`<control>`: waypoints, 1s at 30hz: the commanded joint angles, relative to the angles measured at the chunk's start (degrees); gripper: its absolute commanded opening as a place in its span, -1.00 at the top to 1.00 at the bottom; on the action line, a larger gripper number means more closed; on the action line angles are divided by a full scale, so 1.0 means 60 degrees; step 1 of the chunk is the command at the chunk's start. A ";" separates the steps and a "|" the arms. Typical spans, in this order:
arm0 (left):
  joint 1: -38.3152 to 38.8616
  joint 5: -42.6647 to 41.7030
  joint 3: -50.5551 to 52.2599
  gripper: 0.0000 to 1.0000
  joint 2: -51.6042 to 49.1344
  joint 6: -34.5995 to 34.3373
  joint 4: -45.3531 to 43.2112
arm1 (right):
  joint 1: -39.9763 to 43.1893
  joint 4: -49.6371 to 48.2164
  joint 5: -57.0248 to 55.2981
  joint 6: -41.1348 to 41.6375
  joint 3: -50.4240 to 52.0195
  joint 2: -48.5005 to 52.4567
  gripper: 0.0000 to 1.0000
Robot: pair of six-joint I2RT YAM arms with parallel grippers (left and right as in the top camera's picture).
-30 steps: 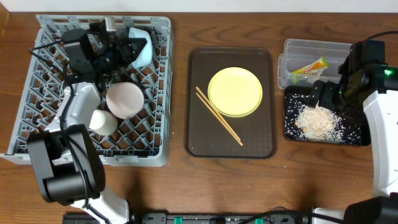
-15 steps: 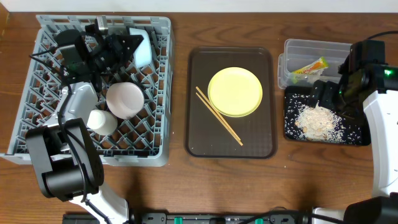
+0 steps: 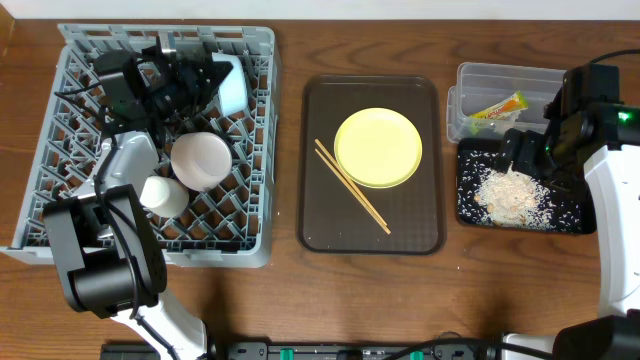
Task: Sort waste into correct bins and load items into the dishwasher
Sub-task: 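Carry the light-blue bowl to the rack and place it upside down, then open the left gripper and withdraw from the rack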
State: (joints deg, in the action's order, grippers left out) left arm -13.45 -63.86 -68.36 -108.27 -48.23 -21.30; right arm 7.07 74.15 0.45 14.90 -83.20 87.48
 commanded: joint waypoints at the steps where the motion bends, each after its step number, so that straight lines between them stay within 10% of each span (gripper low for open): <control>1: -0.0109 -0.0106 -0.0036 0.85 -0.0342 -0.0025 0.0069 | 0.0062 0.0007 -0.0029 0.0131 -0.0044 -0.0098 -0.98; 8: -0.0718 -0.0113 -0.0036 0.80 -0.0375 -0.0025 0.0127 | 0.0062 0.0007 -0.0029 0.0127 -0.0044 -0.0098 -0.99; 12: -0.1096 -0.0117 -0.0036 0.32 -0.0375 -0.0022 0.0426 | 0.0062 0.0000 -0.0029 0.0131 -0.0044 -0.0098 -0.98; 30: -0.2718 -0.0117 -0.0036 -0.59 -0.0339 0.0484 0.0535 | 0.0062 0.0007 -0.0029 0.0127 -0.0044 -0.0098 -0.99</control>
State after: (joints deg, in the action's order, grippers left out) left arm -27.73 -64.14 -68.34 -110.28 -46.37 -18.04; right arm 7.07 74.15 0.43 14.90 -83.20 87.48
